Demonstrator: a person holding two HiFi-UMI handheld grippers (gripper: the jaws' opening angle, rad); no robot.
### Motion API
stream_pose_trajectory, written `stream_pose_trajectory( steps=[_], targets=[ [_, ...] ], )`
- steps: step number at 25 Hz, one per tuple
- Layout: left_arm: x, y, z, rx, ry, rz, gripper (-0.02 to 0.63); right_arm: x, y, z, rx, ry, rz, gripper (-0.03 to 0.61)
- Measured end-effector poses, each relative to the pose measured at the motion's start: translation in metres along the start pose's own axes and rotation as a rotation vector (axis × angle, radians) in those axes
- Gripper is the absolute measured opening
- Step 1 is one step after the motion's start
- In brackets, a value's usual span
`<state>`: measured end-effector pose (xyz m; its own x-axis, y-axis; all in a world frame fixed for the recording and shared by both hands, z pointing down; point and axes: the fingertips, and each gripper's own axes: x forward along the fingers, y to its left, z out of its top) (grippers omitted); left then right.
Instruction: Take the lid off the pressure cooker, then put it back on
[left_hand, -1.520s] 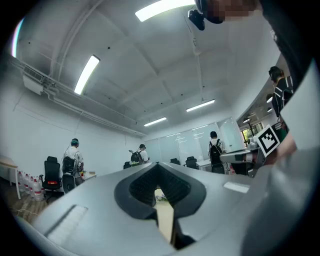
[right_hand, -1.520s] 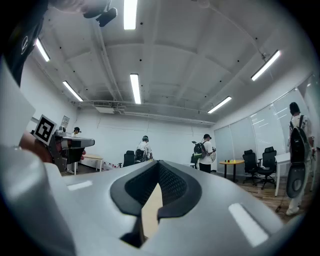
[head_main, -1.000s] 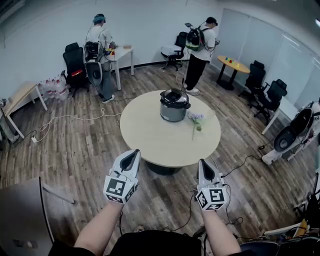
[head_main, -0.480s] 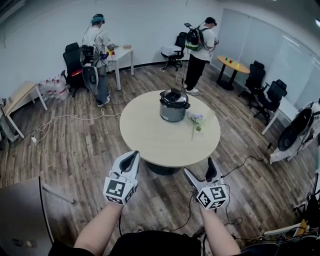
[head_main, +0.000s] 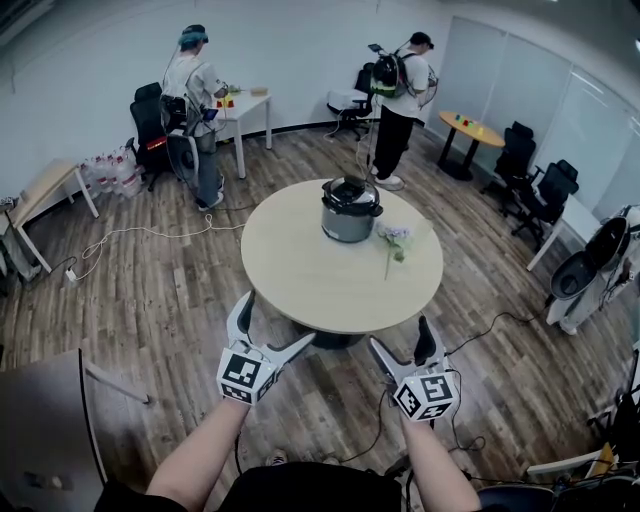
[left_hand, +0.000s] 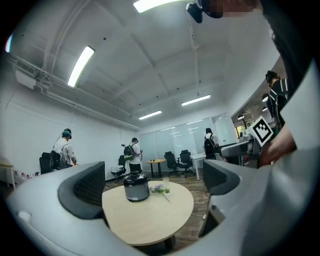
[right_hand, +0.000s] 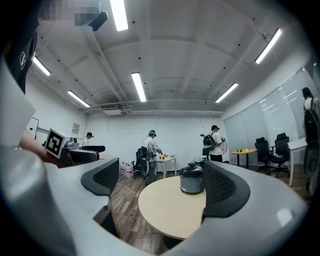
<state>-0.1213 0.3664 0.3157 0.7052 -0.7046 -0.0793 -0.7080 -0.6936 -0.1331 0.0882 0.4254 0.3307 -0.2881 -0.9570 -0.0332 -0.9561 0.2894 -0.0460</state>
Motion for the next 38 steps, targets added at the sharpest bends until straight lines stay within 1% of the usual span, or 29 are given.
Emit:
stream_pose_trajectory(
  steps=[3,6,13,17,20,25,30,35,38],
  targets=[
    [0.003,-0.007,0.0,0.026,0.005,0.0,0.588,0.0,-0.005,-0.001,0.003,-0.001,0.007,0.523],
    [0.011,-0.013,-0.003,0.032,0.02,0.003,0.588,-0.001,-0.014,-0.002,0.005,-0.003,0.011,0.523],
    [0.028,-0.031,-0.011,0.038,0.038,0.048,0.588,-0.002,-0.044,-0.002,0.016,-0.02,0.046,0.523],
    [0.043,-0.035,-0.02,0.039,0.054,0.07,0.588,0.01,-0.059,-0.003,0.018,-0.024,0.076,0.523],
    [0.058,-0.028,-0.028,0.031,0.066,0.078,0.588,0.026,-0.07,-0.006,0.025,-0.02,0.084,0.523],
    [0.098,0.007,-0.042,0.023,0.058,0.082,0.588,0.077,-0.09,-0.009,0.016,-0.022,0.084,0.523],
    [0.164,0.064,-0.074,-0.024,0.058,0.069,0.588,0.151,-0.111,-0.023,0.0,0.014,0.067,0.522],
    [0.256,0.133,-0.108,-0.056,0.064,0.001,0.589,0.25,-0.149,-0.022,-0.037,0.03,0.011,0.523],
    [0.307,0.179,-0.134,-0.068,0.087,-0.042,0.588,0.315,-0.164,-0.024,-0.057,0.042,-0.014,0.522]
  ],
)
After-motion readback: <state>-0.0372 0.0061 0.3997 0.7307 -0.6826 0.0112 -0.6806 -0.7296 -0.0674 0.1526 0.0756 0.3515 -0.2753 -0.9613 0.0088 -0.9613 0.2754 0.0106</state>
